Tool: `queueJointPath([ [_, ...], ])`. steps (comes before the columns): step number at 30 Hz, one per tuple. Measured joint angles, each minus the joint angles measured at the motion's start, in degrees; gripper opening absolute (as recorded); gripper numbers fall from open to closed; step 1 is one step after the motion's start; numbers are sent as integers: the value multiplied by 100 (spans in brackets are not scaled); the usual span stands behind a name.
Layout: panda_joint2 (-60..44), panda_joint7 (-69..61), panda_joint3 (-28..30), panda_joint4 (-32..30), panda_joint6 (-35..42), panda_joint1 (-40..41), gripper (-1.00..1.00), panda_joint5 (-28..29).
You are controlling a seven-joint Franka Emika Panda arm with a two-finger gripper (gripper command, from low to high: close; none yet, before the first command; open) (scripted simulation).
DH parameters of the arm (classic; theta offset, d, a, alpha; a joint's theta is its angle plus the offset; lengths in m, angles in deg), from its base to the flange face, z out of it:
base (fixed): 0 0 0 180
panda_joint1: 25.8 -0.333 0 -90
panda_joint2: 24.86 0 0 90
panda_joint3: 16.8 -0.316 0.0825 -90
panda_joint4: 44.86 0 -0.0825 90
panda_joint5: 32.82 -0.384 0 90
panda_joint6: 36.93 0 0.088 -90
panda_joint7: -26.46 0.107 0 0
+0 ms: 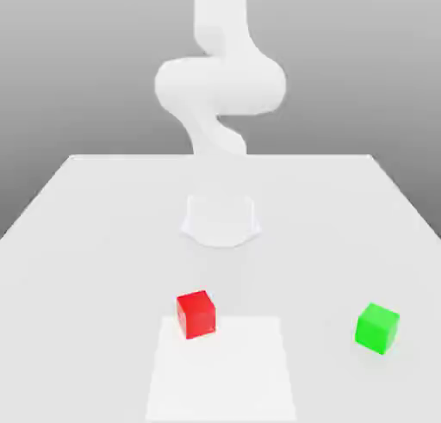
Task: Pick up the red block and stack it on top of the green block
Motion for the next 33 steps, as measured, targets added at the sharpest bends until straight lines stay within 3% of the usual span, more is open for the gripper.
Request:
queueJointPath([
  [15,-2601,-1882,764,-2856,-2109,-106,0,418],
  [20,-4317,-2783,849,-3225,-3444,-188,0,-185],
  [23,-4989,-3119,384,-3160,-4012,164,0,-613],
  [24,-5166,-3188,260,-3138,-4161,268,-100,-701],
  [33,-4892,-3014,367,-3178,-3923,221,-100,-470],
])
